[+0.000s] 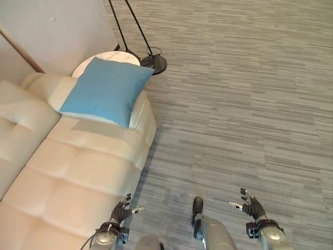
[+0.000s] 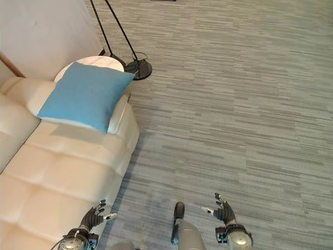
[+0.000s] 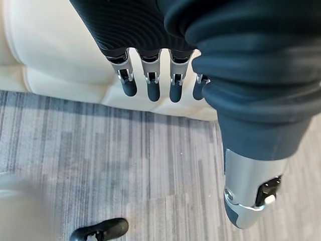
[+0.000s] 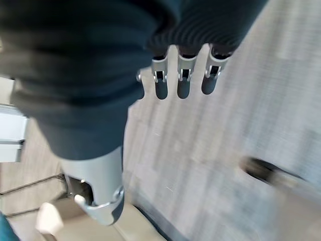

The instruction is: Pick up all the scattered cushions and arrange them neatly on the sofa.

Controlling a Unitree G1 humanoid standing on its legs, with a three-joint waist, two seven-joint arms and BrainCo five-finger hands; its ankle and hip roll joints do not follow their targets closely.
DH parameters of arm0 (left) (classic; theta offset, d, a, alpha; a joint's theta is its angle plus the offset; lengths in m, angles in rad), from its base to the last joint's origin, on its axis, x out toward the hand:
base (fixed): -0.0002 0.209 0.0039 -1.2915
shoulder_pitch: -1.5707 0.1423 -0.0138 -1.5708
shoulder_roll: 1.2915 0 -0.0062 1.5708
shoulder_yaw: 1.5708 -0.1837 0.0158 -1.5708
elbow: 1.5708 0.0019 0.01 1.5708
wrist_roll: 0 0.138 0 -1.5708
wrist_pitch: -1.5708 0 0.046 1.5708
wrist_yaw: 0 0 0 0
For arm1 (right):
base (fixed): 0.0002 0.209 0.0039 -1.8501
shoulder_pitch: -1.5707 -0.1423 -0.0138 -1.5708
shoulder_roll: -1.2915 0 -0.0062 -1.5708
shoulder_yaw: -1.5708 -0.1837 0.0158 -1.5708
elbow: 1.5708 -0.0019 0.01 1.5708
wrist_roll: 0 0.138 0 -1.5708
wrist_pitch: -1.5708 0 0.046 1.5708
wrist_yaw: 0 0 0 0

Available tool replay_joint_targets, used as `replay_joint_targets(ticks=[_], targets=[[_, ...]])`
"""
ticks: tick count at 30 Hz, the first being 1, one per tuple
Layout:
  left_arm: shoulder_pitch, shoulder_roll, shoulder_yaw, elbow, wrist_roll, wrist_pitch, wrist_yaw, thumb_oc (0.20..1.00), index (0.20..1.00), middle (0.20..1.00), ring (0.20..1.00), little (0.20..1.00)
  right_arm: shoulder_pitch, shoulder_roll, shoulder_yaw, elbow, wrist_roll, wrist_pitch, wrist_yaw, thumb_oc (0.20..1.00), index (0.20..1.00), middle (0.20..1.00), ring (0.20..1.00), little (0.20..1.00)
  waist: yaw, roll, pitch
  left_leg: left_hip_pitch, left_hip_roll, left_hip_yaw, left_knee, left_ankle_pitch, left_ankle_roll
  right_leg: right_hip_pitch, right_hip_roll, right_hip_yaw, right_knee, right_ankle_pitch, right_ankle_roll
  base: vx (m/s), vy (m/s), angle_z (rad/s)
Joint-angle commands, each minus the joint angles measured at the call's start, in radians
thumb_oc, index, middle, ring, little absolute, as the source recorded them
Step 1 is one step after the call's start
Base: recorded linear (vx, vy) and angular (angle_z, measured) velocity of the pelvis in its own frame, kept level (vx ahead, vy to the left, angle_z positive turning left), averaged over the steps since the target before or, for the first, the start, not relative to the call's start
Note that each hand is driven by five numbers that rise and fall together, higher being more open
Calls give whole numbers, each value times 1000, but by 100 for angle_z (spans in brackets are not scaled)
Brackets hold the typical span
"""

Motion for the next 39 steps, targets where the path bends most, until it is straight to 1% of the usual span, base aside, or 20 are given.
replay_joint_targets(ticks=[1, 3, 4, 6, 7, 12, 13, 14, 16, 18, 19, 20, 22, 25, 27, 28, 30, 32, 34, 39], targets=[[-41, 28, 27, -28, -32, -47, 23, 1000, 1000, 1000, 1000, 1000, -13, -60, -14, -84, 12, -33, -25, 1000, 1000, 1000, 1000, 1000, 1, -3, 35, -15, -15, 77, -262, 90, 24, 168, -64, -14, -34, -132, 172, 462, -14, -6], [-31, 23, 36, -23, -35, -48, 27, 1000, 1000, 1000, 1000, 1000, -14, -63, -17, -80, 7, -35, -29, 1000, 1000, 1000, 1000, 1000, 23, -3, 24, -59, -36, 117, -392, 67, 34, 214, -69, -20, -45, -153, 193, 479, 34, -6], [-24, 21, 41, -23, -36, -48, 28, 1000, 1000, 1000, 1000, 1000, -12, -61, -18, -76, 6, -36, -32, 1000, 1000, 1000, 1000, 1000, 33, -2, 19, -73, -47, 133, -464, 56, 21, 259, -68, -21, -47, -183, 207, 648, 70, -12], [-1, 20, 69, -28, -43, -47, 31, 1000, 1000, 1000, 1000, 1000, -12, -51, -20, -66, -4, -33, -43, 1000, 1000, 1000, 1000, 1000, 64, 15, 3, -120, -59, 190, -660, 167, 3, 342, -37, -28, -67, -210, 217, 654, 92, -6], [7, 18, 79, -24, -43, -44, 31, 1000, 1000, 1000, 1000, 1000, -9, -45, -23, -62, -6, -31, -42, 1000, 1000, 1000, 1000, 1000, 72, 16, -4, -125, -63, 210, -728, 191, -2, 374, -33, -29, -72, -220, 221, 367, 63, -4], [49, 19, 134, 14, -42, -31, 35, 1000, 1000, 1000, 1000, 1000, 16, -20, -27, -64, -20, -20, -24, 1000, 1000, 1000, 1000, 1000, 104, 10, -44, -124, -58, 298, -800, 235, 20, 472, -26, -21, -39, -268, 241, 586, 167, -3], [58, 23, 140, 42, -25, -21, 28, 1000, 1000, 1000, 1000, 1000, 36, -7, -23, -70, -34, -20, -12, 1000, 1000, 1000, 1000, 1000, 112, -10, -65, -112, -89, 264, -779, 241, 53, 466, -61, -31, 38, -230, 269, 530, 217, 6], [59, 23, 140, 43, -25, -22, 28, 1000, 1000, 1000, 1000, 1000, 37, -7, -23, -70, -34, -20, -12, 1000, 1000, 1000, 1000, 1000, 111, -12, -68, -114, -92, 263, -779, 240, 54, 463, -63, -32, 42, -232, 270, 453, 210, 2], [43, 29, 140, 77, -22, -22, 34, 1000, 1000, 1000, 1000, 1000, 40, 4, -13, -74, -46, -20, 1, 1000, 1000, 1000, 1000, 1000, 113, -45, -56, -105, -137, 228, -731, 192, 91, 402, -116, -25, 227, -75, 331, 297, 215, 28], [38, 34, 146, 85, -32, -24, 45, 1000, 1000, 1000, 1000, 1000, 35, 7, -2, -75, -51, -25, 1, 1000, 1000, 1000, 1000, 1000, 108, -46, -40, -73, -162, 193, -715, 147, 130, 332, -152, -8, 377, 44, 344, 324, 208, 45], [38, 33, 149, 90, -39, -23, 46, 1000, 1000, 1000, 1000, 1000, 34, 13, 0, -78, -54, -26, 1, 1000, 1000, 1000, 1000, 1000, 106, -40, -38, -45, -168, 168, -723, 129, 139, 291, -161, 0, 430, 43, 337, 356, 143, 81], [33, 33, 151, 93, -48, -28, 50, 1000, 1000, 1000, 1000, 1000, 28, 16, 7, -80, -52, -29, 4, 1000, 1000, 1000, 1000, 1000, 101, -27, -32, -5, -175, 134, -736, 114, 145, 227, -153, 13, 469, 4, 311, 343, 110, 97], [32, 27, 152, 96, -64, -35, 52, 1000, 1000, 1000, 1000, 1000, 25, 9, 11, -82, -48, -30, 6, 1000, 1000, 1000, 1000, 1000, 92, 2, -20, 48, -176, 72, -756, 116, 149, 140, -113, 9, 413, -55, 267, 346, 59, 118], [26, 25, 142, 99, -78, -42, 53, 1000, 1000, 1000, 1000, 1000, 16, -9, 15, -67, -44, -28, 4, 1000, 1000, 1000, 1000, 1000, 70, 19, 8, 106, -207, -37, -763, 98, 142, 58, -67, 34, 310, -116, 243, 320, -14, 133], [18, 21, 132, 109, -75, -44, 51, 1000, 1000, 1000, 1000, 1000, 13, -16, 11, -57, -39, -25, 0, 1000, 1000, 1000, 1000, 1000, 45, 16, 23, 151, -241, -129, -777, 84, 132, 11, -6, 116, 162, -97, 252, 422, -86, 159], [5, 14, 123, 122, -64, -46, 49, 1000, 1000, 1000, 1000, 1000, 21, -20, 0, -63, -36, -24, -2, 1000, 1000, 1000, 1000, 1000, 21, 4, 25, 191, -285, -223, -787, 69, 119, -29, 44, 199, 45, -48, 274, 422, -80, 159], [-1, 14, 119, 124, -62, -49, 49, 1000, 1000, 1000, 1000, 1000, 23, -27, -3, -60, -37, -25, -4, 1000, 1000, 1000, 1000, 1000, 18, 3, 32, 204, -297, -258, -786, 60, 113, -35, 41, 195, 27, -31, 280, 311, -83, 156], [-4, 10, 101, 127, -56, -54, 42, 1000, 1000, 1000, 1000, 1000, 40, -27, -18, -57, -25, -30, 2, 1000, 1000, 1000, 1000, 1000, 7, 2, 34, 219, -319, -321, -759, 36, 104, 16, 7, 161, -12, -25, 274, 300, -128, 193], [-10, 8, 91, 135, -52, -53, 37, 1000, 1000, 1000, 1000, 1000, 44, -24, -31, -53, -16, -37, 7, 1000, 1000, 1000, 1000, 1000, 0, 3, 18, 213, -315, -324, -723, 30, 83, 47, -17, 131, -35, -20, 262, 272, -146, 164], [-22, 11, 87, 138, -58, -51, 33, 1000, 1000, 1000, 1000, 1000, 31, -35, -38, -44, 10, -44, 7, 1000, 1000, 1000, 1000, 1000, -24, -5, 8, 81, -180, -81, -435, 56, 23, 145, -64, 54, -47, -67, 222, 211, -112, 127]])
